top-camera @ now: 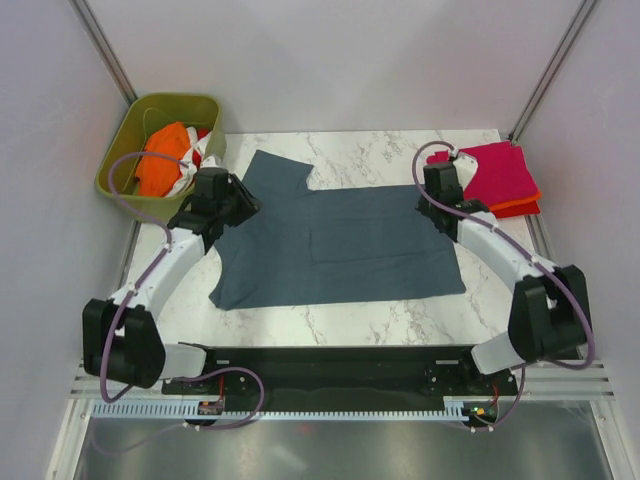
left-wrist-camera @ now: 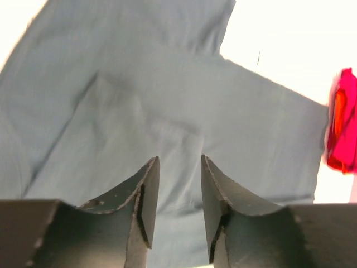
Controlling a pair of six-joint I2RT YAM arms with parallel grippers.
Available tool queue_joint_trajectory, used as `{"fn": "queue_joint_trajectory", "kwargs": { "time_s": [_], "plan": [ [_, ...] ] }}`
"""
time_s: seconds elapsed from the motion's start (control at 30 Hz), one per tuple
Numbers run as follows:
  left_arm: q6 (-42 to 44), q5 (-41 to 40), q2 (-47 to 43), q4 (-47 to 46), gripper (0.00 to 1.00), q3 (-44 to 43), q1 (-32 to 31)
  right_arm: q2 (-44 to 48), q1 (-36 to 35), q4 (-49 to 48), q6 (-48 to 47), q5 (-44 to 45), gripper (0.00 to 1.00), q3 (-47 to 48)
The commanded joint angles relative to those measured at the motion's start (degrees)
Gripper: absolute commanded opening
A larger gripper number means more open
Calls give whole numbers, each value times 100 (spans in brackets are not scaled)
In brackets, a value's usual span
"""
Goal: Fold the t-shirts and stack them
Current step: Fold the tshirt
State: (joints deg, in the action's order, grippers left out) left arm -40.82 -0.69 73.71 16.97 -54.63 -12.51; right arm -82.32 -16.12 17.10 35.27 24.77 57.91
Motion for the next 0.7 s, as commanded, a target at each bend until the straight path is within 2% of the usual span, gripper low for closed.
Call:
{"fn": "queue_joint_trajectory", "kwargs": {
  "time_s": [0.0,0.2,0.37,0.57,0.67],
  "plan": [
    [425,-247,764,-291,44,-766,-14,-895,100,-120,-591,221,46,946],
    [434,-151,2276,-440,43,-2110,3,-2486,416,-137,-687,10,49,2318],
    [338,-326,3174,-502,44,-3226,38,-3753,733,-93,-863,-87,50,3348],
    [-233,-888,4010,-467,45,-4071,118,-4370,926,-58,-907,-140,52,3877],
    [-217,-942,4212,-694,45,-4170,126,-4581,944,-49,-969,1,55,4017]
  ]
}}
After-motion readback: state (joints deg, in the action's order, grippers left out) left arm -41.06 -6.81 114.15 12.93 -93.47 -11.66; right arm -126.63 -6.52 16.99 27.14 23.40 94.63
